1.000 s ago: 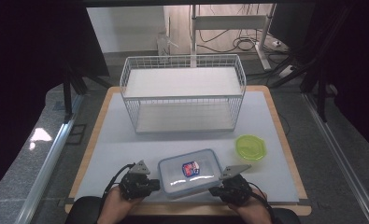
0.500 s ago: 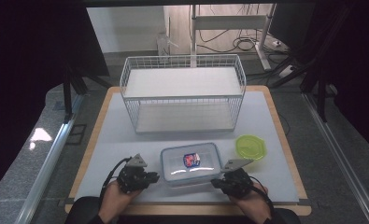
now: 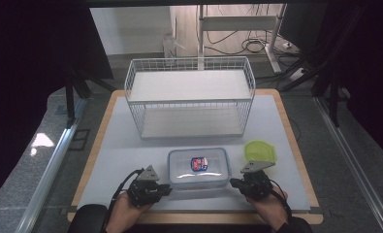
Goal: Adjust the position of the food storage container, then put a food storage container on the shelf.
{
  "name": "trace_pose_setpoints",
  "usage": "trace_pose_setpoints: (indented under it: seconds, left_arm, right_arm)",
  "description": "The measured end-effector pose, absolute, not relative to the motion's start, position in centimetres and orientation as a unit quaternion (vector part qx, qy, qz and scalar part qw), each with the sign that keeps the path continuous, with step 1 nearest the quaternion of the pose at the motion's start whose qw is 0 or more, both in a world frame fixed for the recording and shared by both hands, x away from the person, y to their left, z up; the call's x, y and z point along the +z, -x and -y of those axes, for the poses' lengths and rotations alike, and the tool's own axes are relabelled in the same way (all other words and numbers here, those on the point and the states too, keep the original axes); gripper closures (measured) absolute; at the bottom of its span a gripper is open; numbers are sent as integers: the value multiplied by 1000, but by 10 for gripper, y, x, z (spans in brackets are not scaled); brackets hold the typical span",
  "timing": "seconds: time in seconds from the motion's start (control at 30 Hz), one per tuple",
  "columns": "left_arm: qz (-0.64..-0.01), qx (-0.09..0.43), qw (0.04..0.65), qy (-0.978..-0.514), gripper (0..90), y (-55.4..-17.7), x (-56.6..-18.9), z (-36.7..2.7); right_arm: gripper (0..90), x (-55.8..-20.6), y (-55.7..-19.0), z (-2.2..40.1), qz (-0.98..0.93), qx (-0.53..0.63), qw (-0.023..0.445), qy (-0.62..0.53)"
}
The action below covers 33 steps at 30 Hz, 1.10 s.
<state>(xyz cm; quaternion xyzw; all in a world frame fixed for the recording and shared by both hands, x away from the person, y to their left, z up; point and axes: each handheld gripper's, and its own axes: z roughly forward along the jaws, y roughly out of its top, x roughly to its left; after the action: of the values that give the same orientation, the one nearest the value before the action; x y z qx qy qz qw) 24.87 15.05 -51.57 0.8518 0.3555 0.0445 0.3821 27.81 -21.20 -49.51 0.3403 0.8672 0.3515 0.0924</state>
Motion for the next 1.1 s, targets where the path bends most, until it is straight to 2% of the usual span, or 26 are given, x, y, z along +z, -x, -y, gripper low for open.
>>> trace_pose_setpoints:
  seconds: [0.17,0.2,0.27,0.3,0.37,0.47,0.6,0.8,1.1]
  left_arm:
    - [-365,70,378,-848,754,-254,-513,-165]
    - [-364,78,376,-849,727,-254,-513,-169]
    - [-368,95,373,-846,576,-255,-514,-177]
    - [-368,107,374,-845,467,-255,-515,-179]
    - [-366,119,374,-844,310,-255,-516,-183]
    - [-363,117,385,-841,217,-255,-516,-182]
    - [-350,129,379,-847,107,-254,-518,-178]
    - [-348,139,391,-840,83,-257,-519,-182]
    - [-367,127,402,-829,80,-270,-509,-187]
  right_arm:
    - [900,-496,-279,214,-866,354,90,-342]
    - [899,-494,-278,214,-865,355,92,-341]
    - [874,-493,-278,217,-864,359,99,-339]
    - [801,-492,-277,220,-862,361,107,-339]
    - [683,-492,-278,226,-856,366,116,-346]
    - [564,-492,-280,232,-850,374,108,-356]
    - [457,-494,-281,232,-850,377,104,-353]
    - [365,-494,-282,230,-853,377,108,-344]
    - [292,-491,-282,229,-850,386,115,-338]
